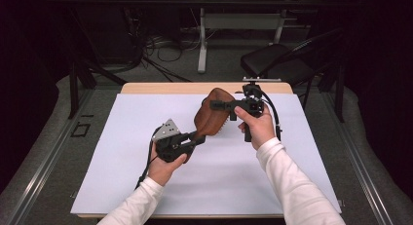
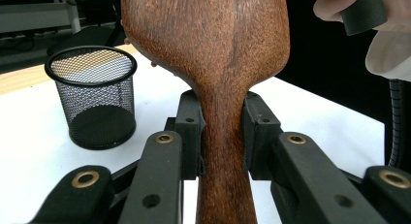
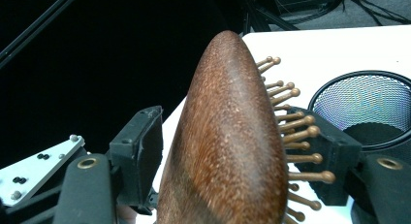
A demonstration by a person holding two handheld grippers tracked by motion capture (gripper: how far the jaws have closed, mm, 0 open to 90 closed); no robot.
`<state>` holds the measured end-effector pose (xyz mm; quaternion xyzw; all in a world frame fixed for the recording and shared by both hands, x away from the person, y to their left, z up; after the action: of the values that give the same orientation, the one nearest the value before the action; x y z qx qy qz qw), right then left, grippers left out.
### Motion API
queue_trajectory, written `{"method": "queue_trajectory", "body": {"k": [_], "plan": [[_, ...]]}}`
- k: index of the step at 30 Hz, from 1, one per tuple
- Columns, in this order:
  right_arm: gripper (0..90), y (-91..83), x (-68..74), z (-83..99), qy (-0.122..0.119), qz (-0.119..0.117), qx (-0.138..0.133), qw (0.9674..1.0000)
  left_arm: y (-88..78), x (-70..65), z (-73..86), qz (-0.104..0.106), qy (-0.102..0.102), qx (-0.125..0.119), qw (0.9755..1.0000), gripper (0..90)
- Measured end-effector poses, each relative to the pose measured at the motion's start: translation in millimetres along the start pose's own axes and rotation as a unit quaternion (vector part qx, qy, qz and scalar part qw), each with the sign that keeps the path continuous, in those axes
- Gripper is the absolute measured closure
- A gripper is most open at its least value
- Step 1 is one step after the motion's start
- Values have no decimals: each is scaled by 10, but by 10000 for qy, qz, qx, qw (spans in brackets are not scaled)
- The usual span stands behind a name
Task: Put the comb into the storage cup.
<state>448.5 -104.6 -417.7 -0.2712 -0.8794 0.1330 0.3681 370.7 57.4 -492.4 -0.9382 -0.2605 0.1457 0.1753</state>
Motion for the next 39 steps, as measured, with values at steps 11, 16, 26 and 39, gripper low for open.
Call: {"method": "queue_trajectory", "body": {"k": [11, 16, 26, 39], "plan": [[322, 16, 0, 10, -28, 66, 47, 10000, 12, 9, 15, -22, -8, 29, 10000, 726], [333, 20, -8, 17, 1, 67, 101, 9999, 15, 24, 25, -27, -9, 54, 10000, 727], [375, 23, -27, 19, 84, 45, 141, 9999, 21, 40, 37, -19, -14, 41, 10000, 726], [426, 20, -33, 19, 272, -56, 84, 9996, 47, 73, 72, 15, -33, 111, 9999, 727]]}}
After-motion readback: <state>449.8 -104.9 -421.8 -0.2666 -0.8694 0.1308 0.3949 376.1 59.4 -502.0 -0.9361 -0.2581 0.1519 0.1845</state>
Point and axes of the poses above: each handheld gripper's, and its own axes: y roughly forward along the jaws, z roughly out of its underside, x roughly to its left, the point moved 6 cm from there along y, roughly forward along the jaws, and after that the axes turned 6 degrees about x, right-handed, at the moved point
